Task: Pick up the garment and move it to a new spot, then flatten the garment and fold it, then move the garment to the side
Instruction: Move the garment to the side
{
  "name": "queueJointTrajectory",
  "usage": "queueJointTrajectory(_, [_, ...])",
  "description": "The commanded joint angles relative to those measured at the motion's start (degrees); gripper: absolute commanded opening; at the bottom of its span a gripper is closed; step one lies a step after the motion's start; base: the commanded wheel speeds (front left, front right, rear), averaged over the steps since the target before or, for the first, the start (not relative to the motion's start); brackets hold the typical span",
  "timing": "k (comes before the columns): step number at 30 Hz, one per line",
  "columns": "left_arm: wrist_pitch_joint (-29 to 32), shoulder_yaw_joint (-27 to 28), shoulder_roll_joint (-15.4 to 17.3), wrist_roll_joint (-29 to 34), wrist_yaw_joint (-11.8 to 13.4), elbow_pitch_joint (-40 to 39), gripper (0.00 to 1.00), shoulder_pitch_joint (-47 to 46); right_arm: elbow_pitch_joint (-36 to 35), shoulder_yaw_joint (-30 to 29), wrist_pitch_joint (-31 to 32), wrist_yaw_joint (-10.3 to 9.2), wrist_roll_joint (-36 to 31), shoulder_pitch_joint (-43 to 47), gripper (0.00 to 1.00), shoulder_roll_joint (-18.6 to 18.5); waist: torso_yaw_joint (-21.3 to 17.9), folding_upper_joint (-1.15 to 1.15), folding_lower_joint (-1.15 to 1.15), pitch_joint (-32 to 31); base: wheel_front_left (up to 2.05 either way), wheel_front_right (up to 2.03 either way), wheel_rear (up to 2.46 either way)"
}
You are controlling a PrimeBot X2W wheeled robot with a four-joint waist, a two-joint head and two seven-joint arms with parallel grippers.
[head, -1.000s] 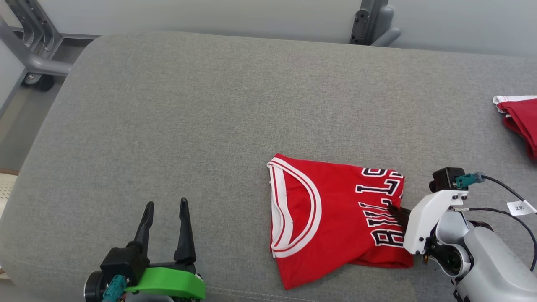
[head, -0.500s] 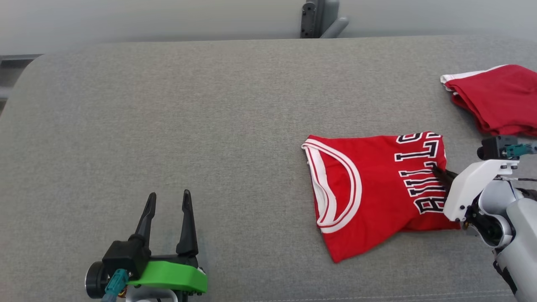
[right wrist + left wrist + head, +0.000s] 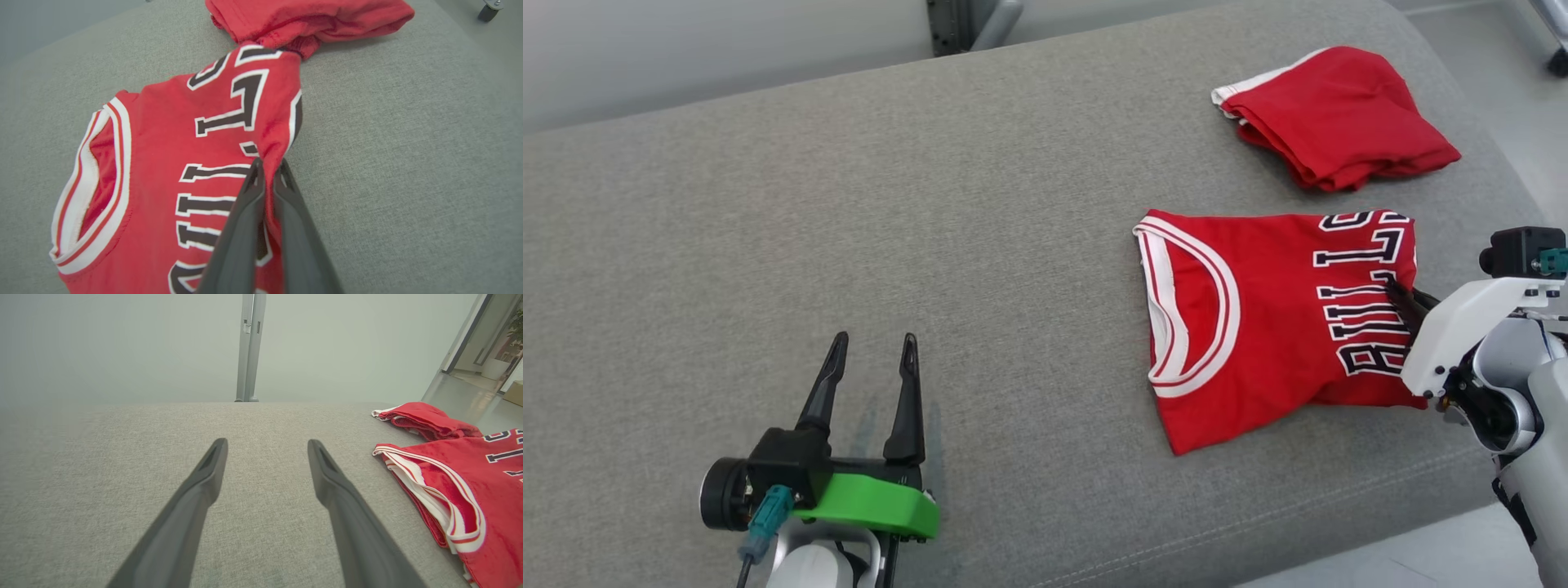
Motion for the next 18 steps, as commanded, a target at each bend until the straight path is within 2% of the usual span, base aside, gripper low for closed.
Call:
queueJointTrajectory(1, [-0.17,-0.06,0.22,0.58,-0.4,0.23,1.0,-1.18,-0.43,-0.14,-0.41,-0.09,-0.45,-0.84,0.0,0.41,-4.94,0.0,0.0,2.82,0.0,0.0,0.0])
queueJointTrajectory(8, [-0.18,-0.73,0.23,1.24,-0.9,1.21,1.0,-2.29,-0.94,-0.48,-0.61,-0.09,-1.1,-1.05,0.0,1.2,-5.69,0.0,0.0,3.02,0.0,0.0,0.0])
queueJointTrajectory(18, [-0.18,-1.04,0.24,-0.17,-0.14,1.38,1.0,-0.72,-4.36,0.48,2.0,-0.08,-2.52,-5.08,0.0,0.31,-2.34,0.0,0.0,0.79,0.0,0.0,0.0])
